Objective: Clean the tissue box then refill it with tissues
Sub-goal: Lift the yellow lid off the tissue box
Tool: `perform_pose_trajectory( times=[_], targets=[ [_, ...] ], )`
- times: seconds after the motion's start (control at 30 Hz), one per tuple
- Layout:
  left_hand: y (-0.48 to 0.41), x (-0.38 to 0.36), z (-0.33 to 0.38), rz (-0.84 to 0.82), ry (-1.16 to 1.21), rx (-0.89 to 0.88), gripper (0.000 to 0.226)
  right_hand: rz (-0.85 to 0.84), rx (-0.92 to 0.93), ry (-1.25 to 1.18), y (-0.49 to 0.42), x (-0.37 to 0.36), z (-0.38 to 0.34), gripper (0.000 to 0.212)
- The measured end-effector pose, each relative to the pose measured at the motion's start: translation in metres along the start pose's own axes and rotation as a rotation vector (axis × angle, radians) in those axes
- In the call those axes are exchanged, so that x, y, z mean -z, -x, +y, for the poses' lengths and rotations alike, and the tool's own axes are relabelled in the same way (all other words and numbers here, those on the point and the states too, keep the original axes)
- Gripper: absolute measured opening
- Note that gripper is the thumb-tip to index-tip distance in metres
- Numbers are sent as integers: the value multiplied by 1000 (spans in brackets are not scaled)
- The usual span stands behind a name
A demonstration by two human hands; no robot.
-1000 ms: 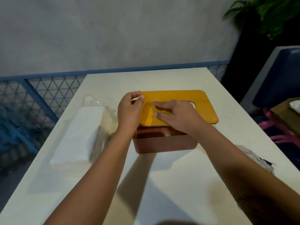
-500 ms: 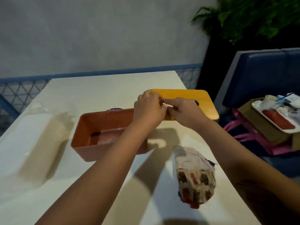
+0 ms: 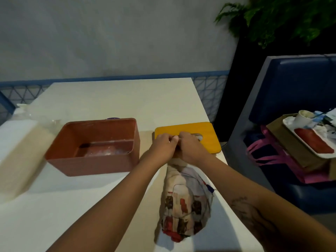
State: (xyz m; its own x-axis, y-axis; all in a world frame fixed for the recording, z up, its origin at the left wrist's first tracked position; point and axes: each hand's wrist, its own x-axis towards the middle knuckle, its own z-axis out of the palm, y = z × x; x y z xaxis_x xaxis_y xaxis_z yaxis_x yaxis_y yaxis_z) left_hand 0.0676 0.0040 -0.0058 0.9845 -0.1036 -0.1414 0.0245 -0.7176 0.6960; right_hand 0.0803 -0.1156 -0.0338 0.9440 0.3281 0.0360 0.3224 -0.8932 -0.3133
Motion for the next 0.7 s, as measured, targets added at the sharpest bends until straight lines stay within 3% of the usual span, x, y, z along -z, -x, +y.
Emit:
perform_pose_trajectory(
  times=[0.07, 0.33, 0.5, 0.7],
  targets=[
    [-1, -2, -5, -11, 34, 16, 39, -6, 0, -5, 0, -1, 0, 11],
    [3, -4, -7, 31, 62, 62, 38, 16, 27, 81, -5, -5, 7, 34],
    [7, 8, 14, 66, 90, 2, 60, 207, -87, -111, -12, 24, 4, 37],
    [26, 65, 38, 256, 112, -159, 33, 325, -87, -241, -29, 60, -38, 32]
  ],
)
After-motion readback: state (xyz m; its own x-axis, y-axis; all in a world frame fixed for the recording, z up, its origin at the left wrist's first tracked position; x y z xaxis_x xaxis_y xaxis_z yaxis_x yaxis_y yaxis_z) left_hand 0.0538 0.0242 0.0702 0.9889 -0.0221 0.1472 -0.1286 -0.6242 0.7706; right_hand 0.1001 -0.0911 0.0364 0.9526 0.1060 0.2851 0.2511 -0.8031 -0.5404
